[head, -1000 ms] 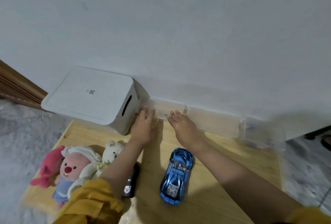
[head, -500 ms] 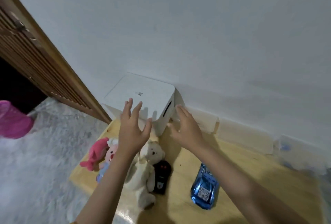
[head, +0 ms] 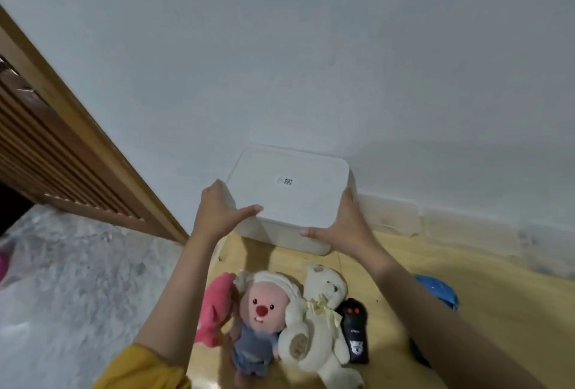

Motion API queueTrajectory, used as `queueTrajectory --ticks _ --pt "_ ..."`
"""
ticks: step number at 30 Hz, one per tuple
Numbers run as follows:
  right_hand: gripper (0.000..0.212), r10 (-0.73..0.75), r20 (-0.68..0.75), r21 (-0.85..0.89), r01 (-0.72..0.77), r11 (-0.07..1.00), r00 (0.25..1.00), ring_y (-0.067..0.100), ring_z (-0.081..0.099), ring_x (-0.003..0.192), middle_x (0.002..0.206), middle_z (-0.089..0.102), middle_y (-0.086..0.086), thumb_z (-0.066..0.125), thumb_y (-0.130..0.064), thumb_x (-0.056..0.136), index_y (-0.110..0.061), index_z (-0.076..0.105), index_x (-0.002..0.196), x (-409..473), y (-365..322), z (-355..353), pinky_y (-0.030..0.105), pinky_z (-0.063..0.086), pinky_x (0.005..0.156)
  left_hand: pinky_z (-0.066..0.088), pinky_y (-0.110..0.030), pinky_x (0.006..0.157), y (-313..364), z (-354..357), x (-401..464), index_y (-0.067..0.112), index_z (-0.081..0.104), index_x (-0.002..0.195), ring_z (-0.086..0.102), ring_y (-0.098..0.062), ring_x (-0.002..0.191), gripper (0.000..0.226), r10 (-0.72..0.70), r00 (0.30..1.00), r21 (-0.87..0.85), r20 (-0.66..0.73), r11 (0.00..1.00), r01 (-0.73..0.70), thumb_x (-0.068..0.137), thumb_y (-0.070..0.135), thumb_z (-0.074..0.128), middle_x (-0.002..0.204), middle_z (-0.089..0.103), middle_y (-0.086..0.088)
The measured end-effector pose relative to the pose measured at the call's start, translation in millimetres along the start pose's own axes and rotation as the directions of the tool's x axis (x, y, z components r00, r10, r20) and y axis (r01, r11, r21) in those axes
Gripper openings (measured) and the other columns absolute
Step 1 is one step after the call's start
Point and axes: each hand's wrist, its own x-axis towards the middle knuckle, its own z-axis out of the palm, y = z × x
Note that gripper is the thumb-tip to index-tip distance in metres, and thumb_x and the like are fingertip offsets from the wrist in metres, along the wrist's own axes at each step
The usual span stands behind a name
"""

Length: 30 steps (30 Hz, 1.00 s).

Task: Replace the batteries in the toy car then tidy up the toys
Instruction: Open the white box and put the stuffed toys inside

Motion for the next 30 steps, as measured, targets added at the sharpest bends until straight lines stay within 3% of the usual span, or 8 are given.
queueTrajectory --ticks 4,7,10,12,15,18,22,30 --pt "0.109 -0.013 -0.046 0.113 0.018 0.993 0.999 0.010 0.050 0.116 0.127 0.049 -0.005 0.088 -0.044 0.036 -0.022 0.035 0.129 -5.8 -4.3 0.3 0.027 0.046 0.091 0.046 -0.052 0.073 -3.9 -3.2 1.6 0.026 0.025 0.069 0.046 -0.047 0.099 0.072 0.046 0.999 0.017 -0.022 0.999 -0.045 0.049 0.051 0.089 0.071 0.028 -0.006" --pt "0.095 -0.043 -0.061 0.134 0.051 0.990 0.997 0.009 0.049 0.113 0.124 0.051 -0.003 0.091 -0.030 0.045 -0.023 0.039 0.124 -13.3 -9.2 -3.7 0.025 0.043 0.090 0.044 -0.044 0.061 -5.8 -3.6 -2.8 0.026 0.024 0.067 0.045 -0.047 0.087 0.073 0.045 0.999 -0.015 -0.027 0.999 -0.046 0.047 0.057 0.088 0.072 0.026 0.006" --pt "0.086 -0.025 -0.045 0.125 0.030 0.992 0.999 0.010 0.049 0.108 0.120 0.052 -0.003 0.091 -0.028 0.048 -0.020 0.041 0.117 -14.8 -11.7 -7.5 0.024 0.041 0.082 0.047 -0.045 0.065 -6.9 -1.4 -5.6 0.016 0.033 0.073 0.049 -0.047 0.095 0.073 -0.002 1.000 -0.036 -0.029 0.999 0.001 0.048 0.057 0.087 0.088 0.047 -0.028" --pt "0.085 -0.003 -0.037 0.111 0.008 0.994 0.999 0.012 0.049 0.111 0.117 0.052 -0.005 0.091 -0.029 0.047 -0.021 0.041 0.115 -14.4 -13.9 -10.7 0.025 0.040 0.082 0.048 -0.050 0.071 -6.3 -0.5 -8.9 0.003 0.042 0.084 0.049 -0.047 0.104 0.079 -0.027 0.999 -0.012 -0.027 1.000 0.027 0.049 0.058 0.087 0.103 0.048 -0.035" --pt "0.097 -0.007 -0.026 0.087 0.010 0.996 1.000 0.009 0.039 0.120 0.123 0.044 -0.006 0.091 -0.024 0.053 -0.014 0.036 0.131 -14.7 -15.2 -14.4 0.014 0.030 0.088 0.048 -0.049 0.074 -8.2 -2.1 -8.9 -0.007 0.046 0.104 0.049 -0.044 0.107 0.096 -0.031 0.999 0.023 -0.012 0.999 0.031 0.048 0.059 0.087 0.115 0.048 -0.030" --pt "0.114 0.004 -0.008 0.079 -0.004 0.997 1.000 0.014 0.026 0.137 0.149 0.030 0.002 0.090 -0.028 0.056 -0.009 0.021 0.146 -15.4 -15.0 -12.9 0.015 0.020 0.097 0.040 -0.029 0.062 -11.9 -5.2 -7.1 0.005 0.044 0.104 0.050 -0.031 0.104 0.085 -0.002 0.999 0.069 0.038 0.998 -0.001 0.049 0.050 0.090 0.118 0.043 -0.012" --pt "0.117 0.027 -0.028 0.049 -0.025 0.998 0.999 0.013 0.022 0.139 0.151 0.021 0.001 0.088 -0.036 0.056 -0.015 0.018 0.147 -17.7 -16.3 -5.5 0.019 0.017 0.103 0.038 -0.031 0.091 -15.7 -7.3 -0.4 0.011 0.022 0.146 0.043 -0.026 0.126 0.118 0.014 0.997 0.045 0.073 0.999 -0.017 0.054 0.036 0.091 0.144 0.027 -0.006" --pt "0.112 0.026 -0.077 0.036 -0.023 0.999 0.997 0.013 0.028 0.136 0.149 0.023 -0.001 0.087 -0.040 0.058 -0.018 0.021 0.146 -19.0 -15.2 3.8 0.022 0.023 0.104 0.039 -0.037 0.097 -20.6 -8.0 6.7 0.015 0.020 0.147 0.041 -0.034 0.127 0.114 0.080 0.994 0.104 0.079 0.991 -0.088 0.059 0.041 0.088 0.142 0.030 -0.011"
